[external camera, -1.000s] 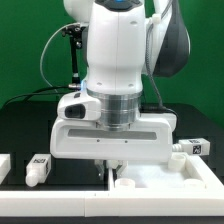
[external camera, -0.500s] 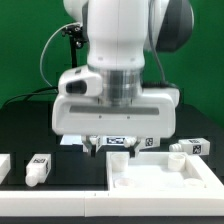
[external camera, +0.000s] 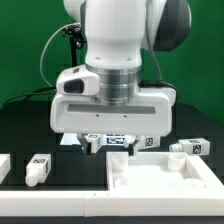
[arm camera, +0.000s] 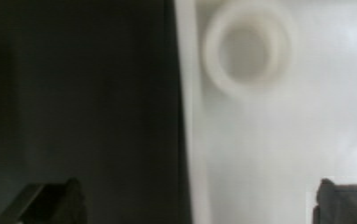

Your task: Assemble one leg

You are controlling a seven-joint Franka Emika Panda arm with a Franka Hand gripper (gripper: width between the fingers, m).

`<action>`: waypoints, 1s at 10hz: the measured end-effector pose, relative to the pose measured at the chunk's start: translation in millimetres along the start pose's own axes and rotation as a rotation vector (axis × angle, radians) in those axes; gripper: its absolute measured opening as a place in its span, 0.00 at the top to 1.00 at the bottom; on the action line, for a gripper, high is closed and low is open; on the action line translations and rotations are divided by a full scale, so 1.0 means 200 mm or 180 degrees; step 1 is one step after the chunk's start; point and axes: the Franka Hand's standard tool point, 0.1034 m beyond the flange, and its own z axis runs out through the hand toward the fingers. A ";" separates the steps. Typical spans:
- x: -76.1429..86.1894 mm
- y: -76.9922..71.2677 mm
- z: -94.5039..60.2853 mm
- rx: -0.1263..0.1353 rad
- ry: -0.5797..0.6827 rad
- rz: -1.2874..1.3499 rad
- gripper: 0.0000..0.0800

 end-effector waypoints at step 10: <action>-0.43 0.16 -0.02 0.0236 -0.2093 0.0468 0.19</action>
Offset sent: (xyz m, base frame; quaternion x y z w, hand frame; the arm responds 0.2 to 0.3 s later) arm 0.0039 0.0256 0.0237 -0.0073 0.0028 0.0662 0.9978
